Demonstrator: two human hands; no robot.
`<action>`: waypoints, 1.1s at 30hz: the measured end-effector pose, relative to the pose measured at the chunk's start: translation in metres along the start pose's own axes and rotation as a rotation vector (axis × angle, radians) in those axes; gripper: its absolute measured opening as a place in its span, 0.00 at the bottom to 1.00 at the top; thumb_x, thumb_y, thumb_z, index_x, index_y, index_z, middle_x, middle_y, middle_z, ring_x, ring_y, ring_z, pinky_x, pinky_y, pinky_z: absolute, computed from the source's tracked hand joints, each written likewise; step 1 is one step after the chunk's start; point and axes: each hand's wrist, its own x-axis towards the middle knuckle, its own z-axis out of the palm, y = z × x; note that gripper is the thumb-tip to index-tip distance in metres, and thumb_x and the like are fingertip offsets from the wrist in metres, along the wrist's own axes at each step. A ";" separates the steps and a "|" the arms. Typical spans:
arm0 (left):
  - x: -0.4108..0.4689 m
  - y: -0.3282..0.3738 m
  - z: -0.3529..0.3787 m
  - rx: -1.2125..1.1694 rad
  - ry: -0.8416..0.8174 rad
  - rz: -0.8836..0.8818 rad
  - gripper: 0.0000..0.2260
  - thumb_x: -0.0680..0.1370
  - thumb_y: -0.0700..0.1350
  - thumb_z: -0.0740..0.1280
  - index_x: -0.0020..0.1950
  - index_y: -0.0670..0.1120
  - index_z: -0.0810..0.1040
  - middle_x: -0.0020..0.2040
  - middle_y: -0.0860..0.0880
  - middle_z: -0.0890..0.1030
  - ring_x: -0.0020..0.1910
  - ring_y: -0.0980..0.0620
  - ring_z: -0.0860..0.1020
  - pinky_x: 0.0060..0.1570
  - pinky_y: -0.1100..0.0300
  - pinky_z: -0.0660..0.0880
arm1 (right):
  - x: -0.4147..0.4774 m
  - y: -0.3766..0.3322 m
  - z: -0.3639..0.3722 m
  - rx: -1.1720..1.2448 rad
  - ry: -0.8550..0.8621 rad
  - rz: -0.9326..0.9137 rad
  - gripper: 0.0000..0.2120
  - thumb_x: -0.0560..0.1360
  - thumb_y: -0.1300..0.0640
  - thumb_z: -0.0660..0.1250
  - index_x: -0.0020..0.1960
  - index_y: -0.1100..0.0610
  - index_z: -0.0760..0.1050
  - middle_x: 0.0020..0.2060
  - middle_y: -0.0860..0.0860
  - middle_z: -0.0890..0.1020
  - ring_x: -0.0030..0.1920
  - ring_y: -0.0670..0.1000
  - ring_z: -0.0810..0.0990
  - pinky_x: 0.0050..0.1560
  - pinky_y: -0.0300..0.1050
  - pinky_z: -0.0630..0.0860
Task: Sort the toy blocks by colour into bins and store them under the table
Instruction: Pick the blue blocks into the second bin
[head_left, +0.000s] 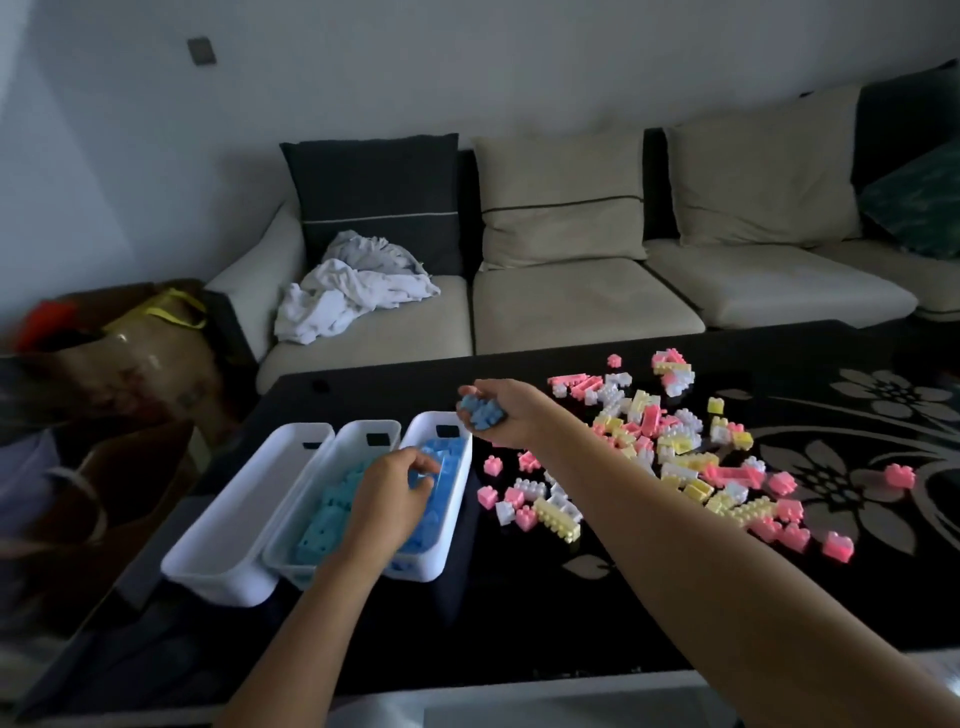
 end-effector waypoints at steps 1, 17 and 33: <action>-0.001 -0.002 -0.002 -0.014 -0.025 -0.008 0.09 0.75 0.36 0.67 0.42 0.51 0.78 0.43 0.56 0.80 0.44 0.58 0.77 0.43 0.72 0.68 | 0.001 0.004 0.009 -0.043 0.018 -0.014 0.12 0.81 0.59 0.56 0.43 0.63 0.72 0.41 0.57 0.73 0.41 0.52 0.74 0.55 0.45 0.75; 0.010 -0.043 -0.063 0.333 0.206 -0.046 0.12 0.75 0.46 0.69 0.57 0.46 0.79 0.56 0.46 0.79 0.56 0.47 0.76 0.57 0.51 0.71 | -0.009 0.050 0.016 -1.191 0.199 -0.328 0.33 0.77 0.49 0.63 0.76 0.56 0.52 0.73 0.57 0.59 0.69 0.57 0.66 0.63 0.48 0.70; 0.011 -0.121 -0.106 0.519 -0.066 -0.445 0.35 0.75 0.70 0.52 0.70 0.44 0.68 0.67 0.41 0.69 0.63 0.40 0.72 0.58 0.49 0.69 | -0.031 0.166 0.026 -0.834 0.115 -0.353 0.39 0.72 0.73 0.51 0.77 0.53 0.41 0.75 0.49 0.50 0.75 0.52 0.56 0.68 0.52 0.69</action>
